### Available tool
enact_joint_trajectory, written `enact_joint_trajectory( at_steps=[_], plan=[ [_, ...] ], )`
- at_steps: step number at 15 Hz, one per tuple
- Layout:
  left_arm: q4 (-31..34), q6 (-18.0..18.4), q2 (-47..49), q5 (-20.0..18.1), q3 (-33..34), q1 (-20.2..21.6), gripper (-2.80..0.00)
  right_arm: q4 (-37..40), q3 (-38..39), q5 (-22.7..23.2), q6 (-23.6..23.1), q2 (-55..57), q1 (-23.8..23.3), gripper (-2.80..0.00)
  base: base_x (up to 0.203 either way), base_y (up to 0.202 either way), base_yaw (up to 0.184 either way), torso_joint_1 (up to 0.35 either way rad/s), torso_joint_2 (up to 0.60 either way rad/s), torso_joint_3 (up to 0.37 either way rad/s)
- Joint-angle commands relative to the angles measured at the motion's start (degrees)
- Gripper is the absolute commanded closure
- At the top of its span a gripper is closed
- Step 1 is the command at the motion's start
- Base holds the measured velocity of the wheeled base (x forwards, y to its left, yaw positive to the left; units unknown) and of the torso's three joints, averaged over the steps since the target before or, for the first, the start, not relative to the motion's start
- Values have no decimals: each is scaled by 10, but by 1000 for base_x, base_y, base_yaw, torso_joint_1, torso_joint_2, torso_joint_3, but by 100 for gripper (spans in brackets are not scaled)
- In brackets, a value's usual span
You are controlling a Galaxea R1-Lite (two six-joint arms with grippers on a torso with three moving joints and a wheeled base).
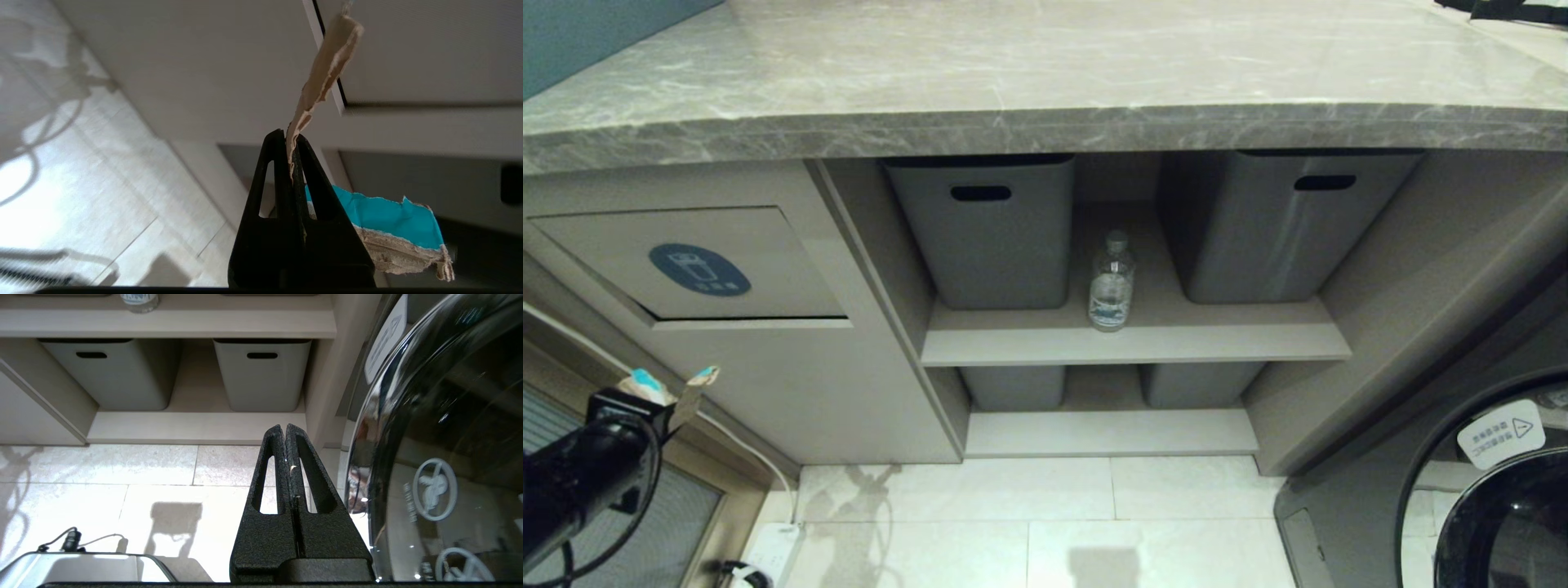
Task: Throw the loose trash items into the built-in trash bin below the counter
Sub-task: Put the garbage in the trash can
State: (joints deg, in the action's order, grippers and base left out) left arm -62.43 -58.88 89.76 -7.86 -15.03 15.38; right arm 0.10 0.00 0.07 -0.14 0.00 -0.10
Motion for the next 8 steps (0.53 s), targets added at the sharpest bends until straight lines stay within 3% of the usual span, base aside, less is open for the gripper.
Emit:
enact_joint_trajectory(
  at_steps=[1, 3, 5, 8],
  plan=[
    [-140, -16, 127, -2, -7, 3, 0, 0, 0, 0, 0, 0, 0, 0, 0, 0, 0, -137, 455, 299],
    [-225, -47, 185, -4, -31, 0, 0, 0, 0, 0, -1, 0, 0, 0, 0, 0, 0, -64, 206, 135],
    [-248, -109, 176, -3, -84, -3, 0, 0, 0, 0, -1, 0, 0, 0, 0, 0, 0, -23, 70, 47],
    [-252, -123, 178, -1, -125, -5, 0, 0, 0, 0, -1, 0, 0, 0, 0, 0, 0, -3, 9, 6]
  ],
)
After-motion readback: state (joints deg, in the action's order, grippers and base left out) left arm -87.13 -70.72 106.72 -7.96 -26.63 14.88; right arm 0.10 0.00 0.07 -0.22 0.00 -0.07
